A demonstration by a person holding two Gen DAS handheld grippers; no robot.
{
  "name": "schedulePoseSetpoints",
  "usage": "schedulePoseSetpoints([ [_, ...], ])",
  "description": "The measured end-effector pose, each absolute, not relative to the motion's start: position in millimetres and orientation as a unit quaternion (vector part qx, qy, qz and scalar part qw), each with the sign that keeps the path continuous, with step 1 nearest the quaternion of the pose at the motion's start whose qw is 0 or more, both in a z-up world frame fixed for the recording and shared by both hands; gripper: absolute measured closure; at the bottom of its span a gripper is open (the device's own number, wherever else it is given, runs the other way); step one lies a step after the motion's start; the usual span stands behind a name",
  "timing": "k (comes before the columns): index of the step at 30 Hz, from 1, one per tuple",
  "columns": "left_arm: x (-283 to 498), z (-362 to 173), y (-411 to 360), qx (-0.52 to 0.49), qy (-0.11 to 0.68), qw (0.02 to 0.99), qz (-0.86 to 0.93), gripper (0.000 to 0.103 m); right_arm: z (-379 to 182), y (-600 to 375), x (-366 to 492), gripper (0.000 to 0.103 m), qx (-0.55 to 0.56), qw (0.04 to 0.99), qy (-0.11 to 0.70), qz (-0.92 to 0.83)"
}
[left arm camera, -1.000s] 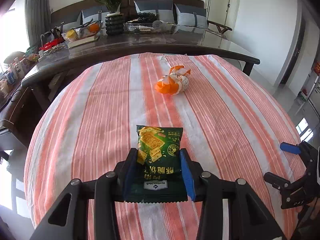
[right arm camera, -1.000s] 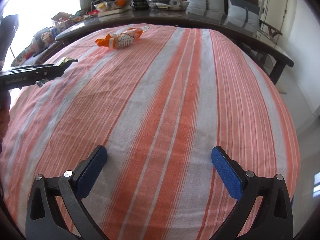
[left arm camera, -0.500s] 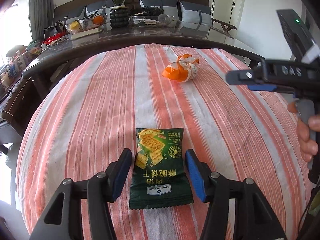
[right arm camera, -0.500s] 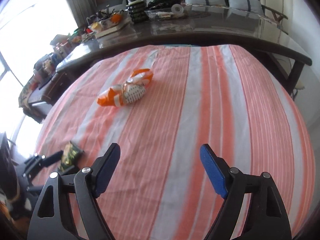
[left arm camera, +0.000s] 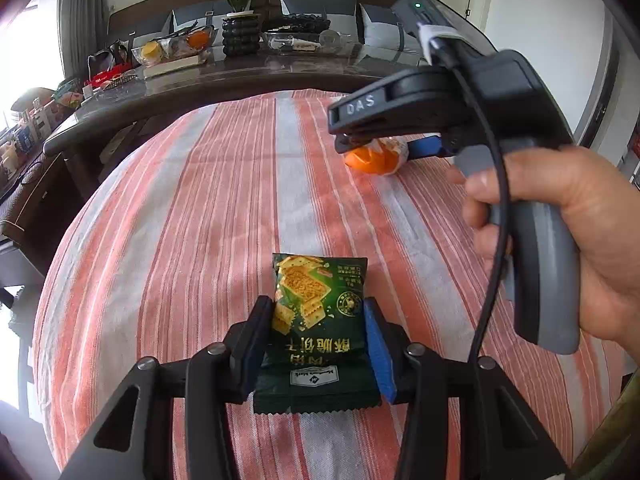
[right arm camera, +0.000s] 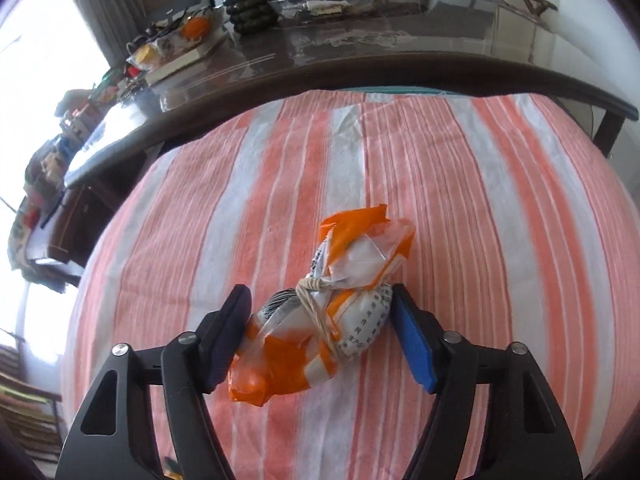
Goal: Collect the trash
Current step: 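Grasp the orange-and-white plastic bag with the right tool while the left tool holds the packet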
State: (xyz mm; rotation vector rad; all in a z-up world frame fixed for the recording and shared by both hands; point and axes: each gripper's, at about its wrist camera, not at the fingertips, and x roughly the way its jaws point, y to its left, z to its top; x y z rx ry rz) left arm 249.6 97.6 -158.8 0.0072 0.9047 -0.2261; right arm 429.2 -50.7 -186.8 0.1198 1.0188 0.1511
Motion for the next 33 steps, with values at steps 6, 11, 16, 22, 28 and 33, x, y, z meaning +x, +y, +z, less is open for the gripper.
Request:
schedulePoseSetpoints([
  [6, 241, -156, 91, -0.018, 0.437, 0.890, -0.129, 0.059, -176, -98, 372, 0.032, -0.018, 0.867, 0.470, 0.162],
  [11, 216, -146, 54, -0.030, 0.435, 0.886, -0.156, 0.059, -171, -158, 286, 0.031, -0.082, 0.847, 0.470, 0.237],
  [16, 194, -148, 13, -0.047, 0.436, 0.886, -0.150, 0.057, -179, -208, 219, 0.031, -0.109, 0.856, 0.455, 0.221],
  [22, 177, -157, -3, 0.003, 0.438, 0.894, -0.099, 0.042, -191, -235, 203, 0.019, -0.052, 0.876, 0.444, 0.181],
  [28, 165, -162, 10, 0.011, 0.448, 0.891, -0.077, 0.020, -195, -230, 186, 0.005, -0.056, 0.888, 0.432, 0.149],
  [33, 153, -163, 9, 0.020, 0.449, 0.891, -0.063, 0.020, -196, -230, 181, 0.003, -0.057, 0.891, 0.427, 0.140],
])
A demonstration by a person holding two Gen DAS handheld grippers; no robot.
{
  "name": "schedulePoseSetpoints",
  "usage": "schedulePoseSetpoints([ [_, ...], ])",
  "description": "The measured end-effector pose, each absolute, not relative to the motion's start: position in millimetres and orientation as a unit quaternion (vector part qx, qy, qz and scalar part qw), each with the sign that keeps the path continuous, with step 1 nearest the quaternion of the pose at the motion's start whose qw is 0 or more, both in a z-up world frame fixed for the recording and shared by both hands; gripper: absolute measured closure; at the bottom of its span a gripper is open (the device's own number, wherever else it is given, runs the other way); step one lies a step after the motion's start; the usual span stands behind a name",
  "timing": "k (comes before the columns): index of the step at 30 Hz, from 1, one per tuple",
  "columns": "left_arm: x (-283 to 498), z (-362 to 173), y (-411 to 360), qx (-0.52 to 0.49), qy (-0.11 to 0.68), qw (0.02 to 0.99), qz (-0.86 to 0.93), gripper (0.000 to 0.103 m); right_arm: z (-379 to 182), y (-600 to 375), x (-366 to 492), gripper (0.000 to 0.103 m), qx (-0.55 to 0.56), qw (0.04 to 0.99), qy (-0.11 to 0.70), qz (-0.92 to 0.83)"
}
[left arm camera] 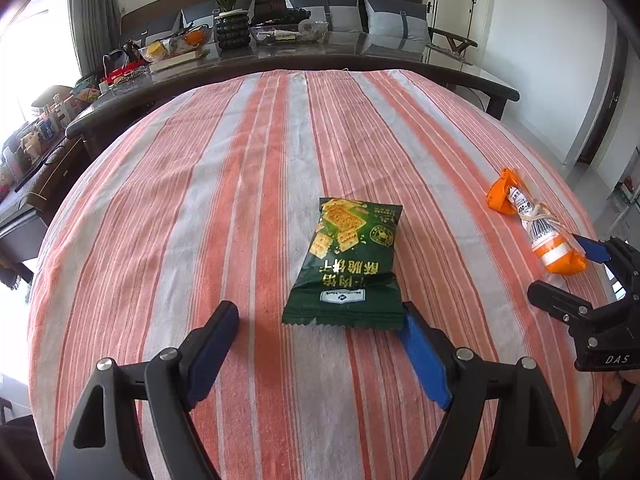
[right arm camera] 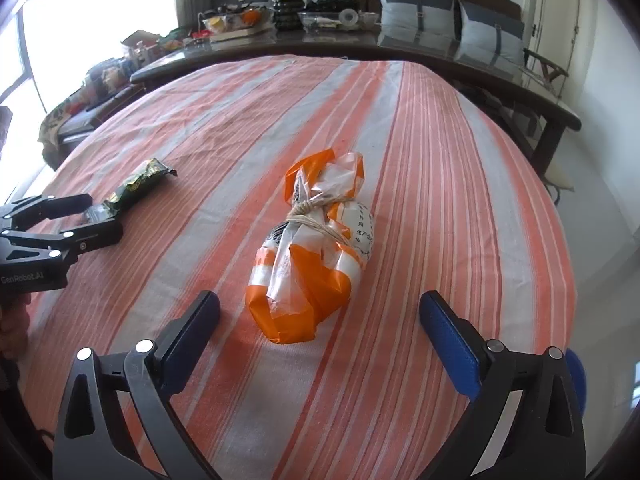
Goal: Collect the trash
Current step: 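Grasp the orange-and-white plastic bag with the right tool while the left tool holds the packet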
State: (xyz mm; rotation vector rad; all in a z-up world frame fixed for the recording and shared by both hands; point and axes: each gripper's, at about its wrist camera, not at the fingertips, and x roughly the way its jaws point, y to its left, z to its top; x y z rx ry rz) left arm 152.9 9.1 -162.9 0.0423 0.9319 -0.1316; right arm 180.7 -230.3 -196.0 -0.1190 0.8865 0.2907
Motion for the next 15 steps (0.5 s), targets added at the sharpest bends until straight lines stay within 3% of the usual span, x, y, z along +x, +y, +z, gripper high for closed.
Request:
schedulePoseSetpoints([
  [8, 156, -157, 16, -0.001, 0.463, 0.879, -0.110, 0.020, -196, -235, 178, 0.002, -0.047, 0.892, 0.427, 0.140],
  [12, 162, -148, 13, 0.014, 0.460, 0.874, -0.155, 0.020, -175, -261, 180, 0.009, 0.046, 0.889, 0.428, 0.154],
  [15, 170, -145, 6, 0.028, 0.460, 0.870, -0.173, 0.021, -157, -255, 189, 0.009, 0.030, 0.879, 0.449, 0.156],
])
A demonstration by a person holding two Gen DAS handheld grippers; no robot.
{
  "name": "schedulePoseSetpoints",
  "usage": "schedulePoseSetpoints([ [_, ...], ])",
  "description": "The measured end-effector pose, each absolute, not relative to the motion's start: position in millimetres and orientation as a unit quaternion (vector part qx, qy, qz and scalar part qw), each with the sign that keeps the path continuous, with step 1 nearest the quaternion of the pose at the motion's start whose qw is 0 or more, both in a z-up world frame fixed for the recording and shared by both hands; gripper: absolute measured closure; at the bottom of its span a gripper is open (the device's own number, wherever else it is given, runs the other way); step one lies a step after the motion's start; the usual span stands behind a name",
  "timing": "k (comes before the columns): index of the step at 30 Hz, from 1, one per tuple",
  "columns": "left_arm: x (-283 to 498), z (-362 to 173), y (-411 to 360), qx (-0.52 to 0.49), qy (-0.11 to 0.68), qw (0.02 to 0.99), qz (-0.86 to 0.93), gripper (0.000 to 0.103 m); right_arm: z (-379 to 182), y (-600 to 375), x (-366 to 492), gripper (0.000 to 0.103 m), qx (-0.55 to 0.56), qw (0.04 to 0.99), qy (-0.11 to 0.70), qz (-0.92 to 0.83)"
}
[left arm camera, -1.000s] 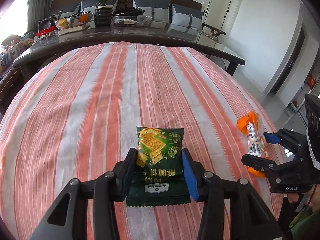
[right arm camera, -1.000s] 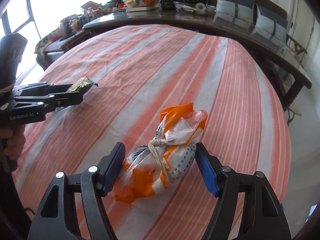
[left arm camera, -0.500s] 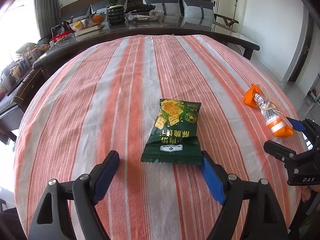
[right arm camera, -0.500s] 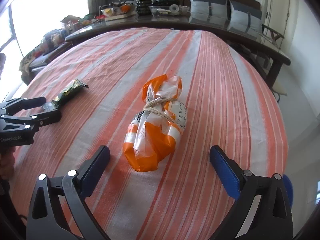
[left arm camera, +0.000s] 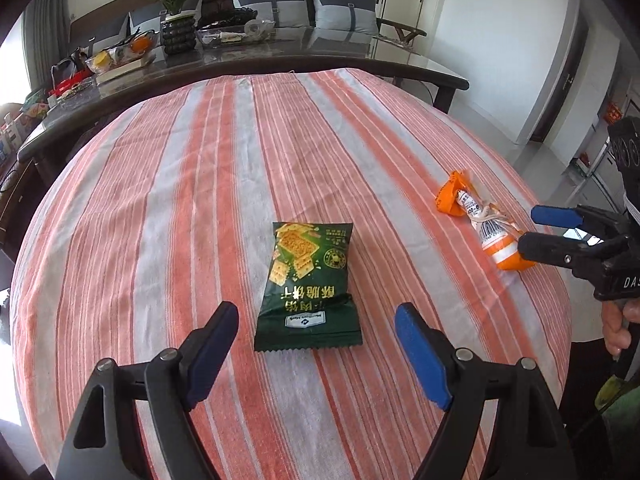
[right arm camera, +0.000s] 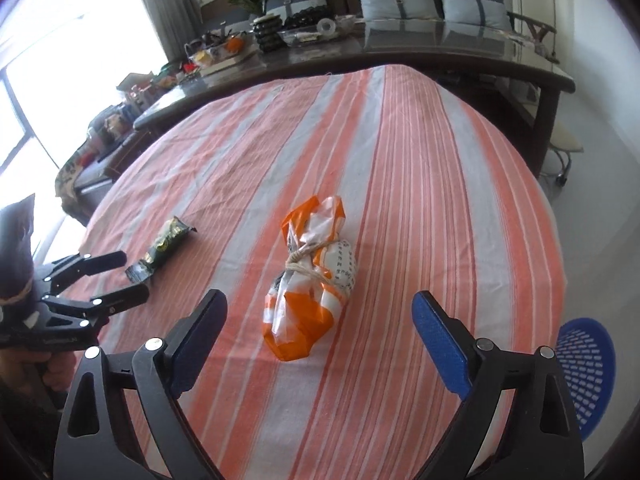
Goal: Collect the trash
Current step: 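Grasp the orange-and-white plastic bag with the right tool while the left tool holds the packet, then carry the cracker packet and plastic bag over the blue wastebasket with both tools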
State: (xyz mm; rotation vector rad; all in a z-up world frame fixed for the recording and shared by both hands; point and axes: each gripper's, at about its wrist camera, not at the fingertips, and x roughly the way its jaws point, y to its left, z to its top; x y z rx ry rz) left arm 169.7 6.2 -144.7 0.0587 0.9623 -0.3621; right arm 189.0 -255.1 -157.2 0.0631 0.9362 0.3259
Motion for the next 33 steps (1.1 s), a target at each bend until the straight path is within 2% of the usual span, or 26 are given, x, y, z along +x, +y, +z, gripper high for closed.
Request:
schedulePoseSetpoints([
  [5, 183, -146, 1, 0.029, 0.470, 0.864, -0.178, 0.023, -160, -221, 212, 0.011, -0.034, 0.846, 0.509, 0.156],
  [7, 187, -151, -2, 0.022, 0.484, 0.856, -0.180, 0.043, -164, -221, 222, 0.012, -0.029, 0.843, 0.519, 0.135],
  [8, 189, -153, -4, 0.025, 0.489, 0.854, -0.178, 0.048, -167, -223, 228, 0.012, -0.021, 0.840, 0.526, 0.129],
  [9, 190, -154, -7, 0.037, 0.484, 0.858, -0.169, 0.055, -170, -225, 232, 0.016, -0.008, 0.836, 0.533, 0.129],
  [11, 191, -153, -9, 0.046, 0.476, 0.862, -0.167, 0.060, -173, -229, 237, 0.039, 0.010, 0.827, 0.545, 0.134],
  [12, 192, -151, -8, 0.039, 0.475, 0.863, -0.169, 0.063, -175, -230, 237, 0.053, 0.010, 0.824, 0.550, 0.134],
  [21, 175, -129, -25, 0.005, 0.455, 0.865, -0.210, 0.065, -145, -256, 208, 0.054, 0.023, 0.852, 0.506, 0.136],
  [33, 153, -96, -136, 0.020, 0.437, 0.846, -0.305, 0.065, -127, -352, 181, 0.054, 0.080, 0.869, 0.479, 0.093],
])
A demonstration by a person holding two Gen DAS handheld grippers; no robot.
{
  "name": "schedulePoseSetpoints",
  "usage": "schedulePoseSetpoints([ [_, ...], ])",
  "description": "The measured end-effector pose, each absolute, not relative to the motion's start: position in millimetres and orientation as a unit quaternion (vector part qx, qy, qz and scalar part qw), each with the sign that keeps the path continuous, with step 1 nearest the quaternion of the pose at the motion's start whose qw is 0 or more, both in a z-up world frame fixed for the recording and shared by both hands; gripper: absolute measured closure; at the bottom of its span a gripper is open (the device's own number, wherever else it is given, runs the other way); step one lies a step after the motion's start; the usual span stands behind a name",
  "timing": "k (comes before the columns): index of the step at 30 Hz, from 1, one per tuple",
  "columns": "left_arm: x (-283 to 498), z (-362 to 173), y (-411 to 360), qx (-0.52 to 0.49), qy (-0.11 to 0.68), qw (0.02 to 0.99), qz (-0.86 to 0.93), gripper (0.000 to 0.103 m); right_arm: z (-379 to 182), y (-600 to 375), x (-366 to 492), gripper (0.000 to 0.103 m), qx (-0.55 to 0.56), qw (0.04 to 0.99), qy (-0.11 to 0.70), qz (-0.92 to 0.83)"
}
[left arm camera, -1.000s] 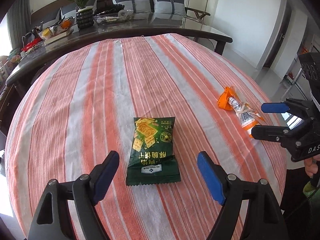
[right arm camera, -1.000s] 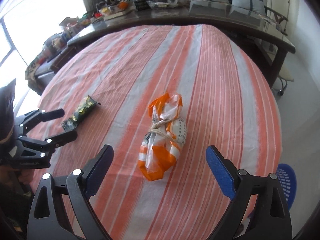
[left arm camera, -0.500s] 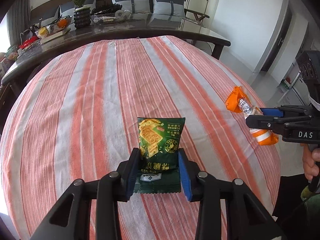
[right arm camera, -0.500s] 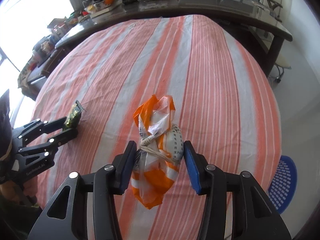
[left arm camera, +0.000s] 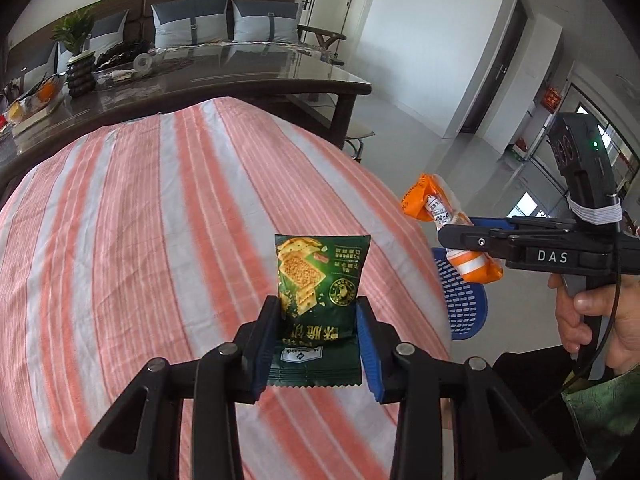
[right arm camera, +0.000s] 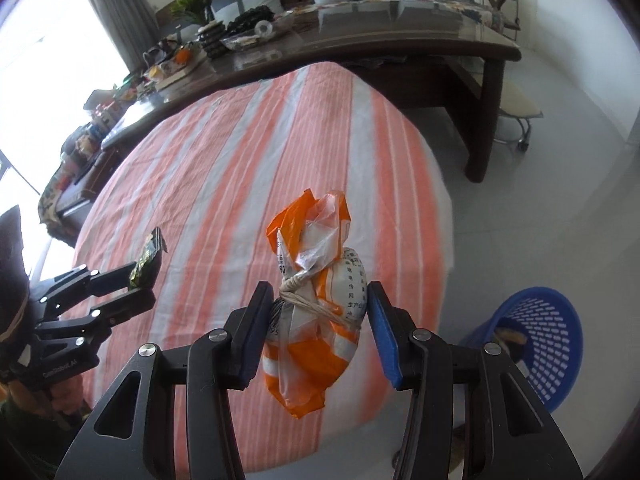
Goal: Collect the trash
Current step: 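Carry the cracker packet and plastic bag over the blue wastebasket with both tools, then open both tools to drop the packet and bag into the wastebasket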
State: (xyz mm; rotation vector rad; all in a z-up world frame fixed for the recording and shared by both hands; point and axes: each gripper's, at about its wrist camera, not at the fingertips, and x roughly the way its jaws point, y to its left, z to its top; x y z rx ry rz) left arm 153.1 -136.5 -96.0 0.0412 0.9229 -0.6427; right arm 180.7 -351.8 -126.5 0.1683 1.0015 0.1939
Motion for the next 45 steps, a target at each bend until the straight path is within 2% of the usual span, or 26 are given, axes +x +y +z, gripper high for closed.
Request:
schedulePoseSetpoints([
  [12, 137, -99, -323, 0.061, 0.443, 0.792, -0.415, 0.065, -137, -520, 123, 0.054, 0.120, 0.866, 0.482, -0.053],
  [21, 145, -149, -439, 0.078, 0.477, 0.752, -0.449, 0.065, -179, -606, 96, 0.054, 0.172, 0.843, 0.496, -0.117],
  [28, 151, -186, -486, 0.095, 0.489, 0.738, -0.455, 0.064, -208, -647, 91, 0.053, 0.216, 0.827, 0.502, -0.133],
  [32, 157, -207, -503, 0.096, 0.495, 0.733, -0.457, 0.061, -219, -670, 89, 0.051, 0.233, 0.821, 0.504, -0.130],
  [34, 160, -214, -511, 0.096, 0.499, 0.727, -0.461, 0.051, -227, -676, 92, 0.049, 0.243, 0.819, 0.507, -0.120],
  [38, 162, -214, -520, 0.110, 0.491, 0.743, -0.441, 0.050, -234, -684, 90, 0.040, 0.254, 0.815, 0.505, -0.128],
  [40, 156, -204, -514, 0.109, 0.478, 0.754, -0.437, 0.050, -227, -686, 83, 0.024, 0.250, 0.823, 0.490, -0.141],
  [41, 152, -196, -509, 0.111, 0.468, 0.761, -0.436, 0.050, -222, -686, 79, 0.019, 0.245, 0.828, 0.483, -0.150],
  [43, 141, -176, -494, 0.109, 0.440, 0.777, -0.435, 0.036, -210, -683, 69, 0.007, 0.238, 0.836, 0.466, -0.164],
  [45, 127, -155, -476, 0.101, 0.415, 0.791, -0.438, 0.024, -195, -678, 57, 0.001, 0.235, 0.843, 0.448, -0.182],
])
